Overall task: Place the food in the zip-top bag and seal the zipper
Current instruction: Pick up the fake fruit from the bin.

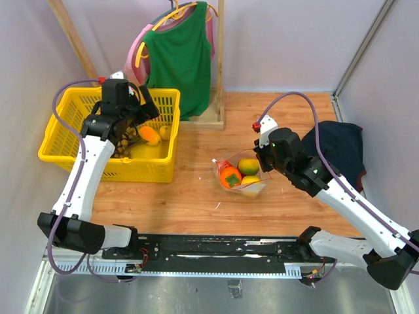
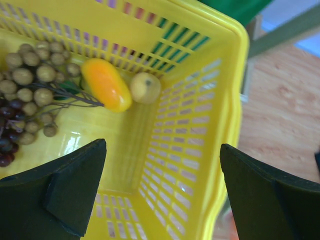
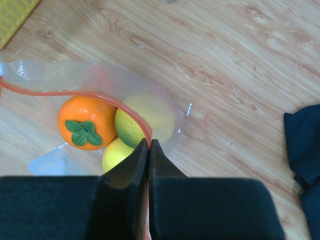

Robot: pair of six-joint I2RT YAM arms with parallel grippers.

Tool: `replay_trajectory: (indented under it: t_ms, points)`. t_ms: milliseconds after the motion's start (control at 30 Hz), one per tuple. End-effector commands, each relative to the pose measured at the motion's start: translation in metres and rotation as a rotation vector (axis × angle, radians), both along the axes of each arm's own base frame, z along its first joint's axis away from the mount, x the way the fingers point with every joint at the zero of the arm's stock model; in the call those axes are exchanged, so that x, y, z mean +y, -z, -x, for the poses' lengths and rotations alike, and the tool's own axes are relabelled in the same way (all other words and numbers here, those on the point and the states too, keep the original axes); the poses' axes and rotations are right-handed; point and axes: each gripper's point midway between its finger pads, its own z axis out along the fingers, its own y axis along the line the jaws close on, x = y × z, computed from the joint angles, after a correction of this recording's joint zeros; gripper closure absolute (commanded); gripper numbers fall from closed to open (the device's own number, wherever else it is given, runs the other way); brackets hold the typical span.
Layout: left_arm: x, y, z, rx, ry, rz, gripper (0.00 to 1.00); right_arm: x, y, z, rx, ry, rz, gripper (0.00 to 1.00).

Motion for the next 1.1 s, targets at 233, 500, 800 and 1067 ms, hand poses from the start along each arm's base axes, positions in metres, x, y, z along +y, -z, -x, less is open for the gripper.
replay_trajectory:
  t_ms: [233,500,800,1067]
  points:
    - [0.051,0.073,-0.075,0.03,-0.245,0.095,0.01,0.007,-0.006,-0.001,-0.026,-0.027,-0.016,0.99]
    - [0.051,0.141,-0.117,0.119,-0.296,0.111,0.07,0.005,-0.001,-0.002,-0.012,-0.019,0.007,0.99]
    - [0.033,0.169,-0.135,0.145,-0.224,0.173,0.27,0.006,0.007,-0.006,0.002,-0.021,0.04,0.99]
    - [0.011,0.198,-0.145,0.178,-0.158,0.25,0.36,0.007,0.012,-0.008,0.014,-0.024,0.054,0.99]
